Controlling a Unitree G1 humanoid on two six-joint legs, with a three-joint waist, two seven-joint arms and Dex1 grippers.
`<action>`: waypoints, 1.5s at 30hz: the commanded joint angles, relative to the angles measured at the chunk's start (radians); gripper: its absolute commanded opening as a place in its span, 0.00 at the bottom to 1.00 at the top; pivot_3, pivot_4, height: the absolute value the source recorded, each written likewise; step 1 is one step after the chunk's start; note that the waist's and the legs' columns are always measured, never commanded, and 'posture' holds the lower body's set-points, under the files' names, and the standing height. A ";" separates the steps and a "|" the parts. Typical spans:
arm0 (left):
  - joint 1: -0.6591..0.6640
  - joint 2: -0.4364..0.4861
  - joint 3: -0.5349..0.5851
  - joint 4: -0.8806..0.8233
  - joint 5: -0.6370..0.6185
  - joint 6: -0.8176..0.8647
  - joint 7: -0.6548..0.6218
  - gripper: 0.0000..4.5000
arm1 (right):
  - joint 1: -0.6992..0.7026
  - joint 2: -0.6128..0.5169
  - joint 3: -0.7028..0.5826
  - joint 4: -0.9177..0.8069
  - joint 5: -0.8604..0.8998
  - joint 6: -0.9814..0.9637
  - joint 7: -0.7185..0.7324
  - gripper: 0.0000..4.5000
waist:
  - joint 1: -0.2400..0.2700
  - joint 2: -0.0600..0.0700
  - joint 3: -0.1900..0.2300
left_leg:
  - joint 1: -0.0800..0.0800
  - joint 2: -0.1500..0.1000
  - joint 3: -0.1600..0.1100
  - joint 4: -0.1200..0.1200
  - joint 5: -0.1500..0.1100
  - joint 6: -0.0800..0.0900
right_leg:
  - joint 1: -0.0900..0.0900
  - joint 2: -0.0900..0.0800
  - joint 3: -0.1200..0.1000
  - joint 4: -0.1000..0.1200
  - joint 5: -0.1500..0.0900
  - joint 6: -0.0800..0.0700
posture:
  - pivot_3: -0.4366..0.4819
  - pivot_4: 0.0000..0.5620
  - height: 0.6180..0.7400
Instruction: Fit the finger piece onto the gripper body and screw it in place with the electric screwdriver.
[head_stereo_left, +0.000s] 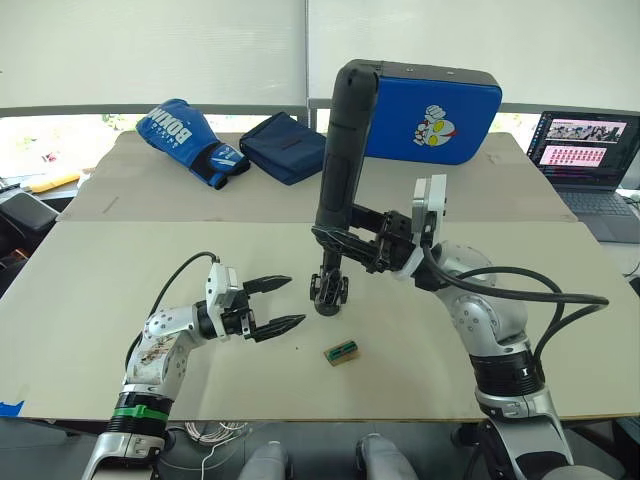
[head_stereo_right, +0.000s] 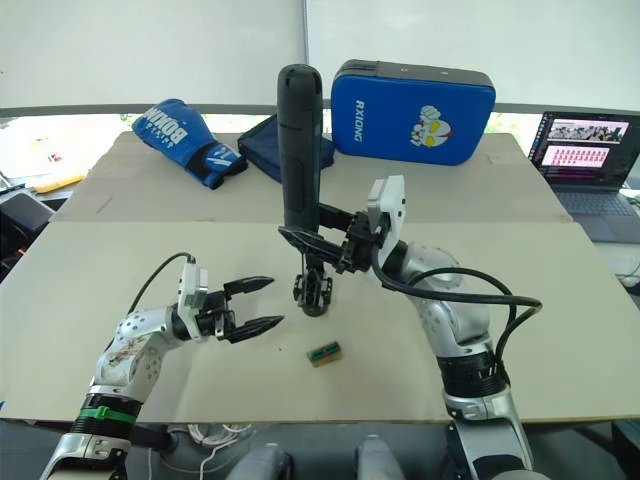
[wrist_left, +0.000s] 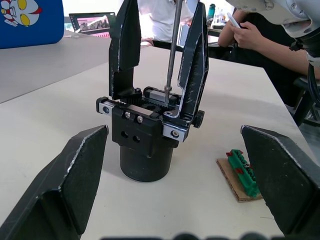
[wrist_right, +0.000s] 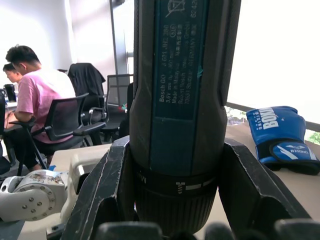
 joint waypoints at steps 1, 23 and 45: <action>-0.013 -0.001 -0.003 -0.037 0.000 -0.002 0.010 1.00 | -0.025 0.011 -0.019 -0.038 0.010 -0.039 0.006 0.43 | 0.000 0.000 0.000 | 0.000 0.000 0.000 0.000 0.000 0.000 | 0.000 0.000 0.000 0.000 0.000 0.000 | 0.48 0.27 1.00; -0.022 -0.003 -0.034 -0.072 0.004 0.027 0.049 1.00 | -0.008 0.006 -0.004 -0.037 0.004 -0.022 0.016 0.43 | 0.000 0.000 0.000 | 0.000 0.000 -0.001 0.000 0.000 0.000 | 0.000 0.000 0.000 0.000 0.000 0.000 | 0.48 0.27 1.00; -0.017 -0.002 -0.045 -0.146 0.004 0.084 0.088 1.00 | 0.010 -0.005 -0.005 -0.030 -0.024 -0.036 0.024 0.43 | 0.000 0.000 0.000 | 0.000 0.000 -0.001 0.000 0.000 0.000 | 0.000 0.000 0.000 0.000 0.000 0.000 | 0.48 0.27 1.00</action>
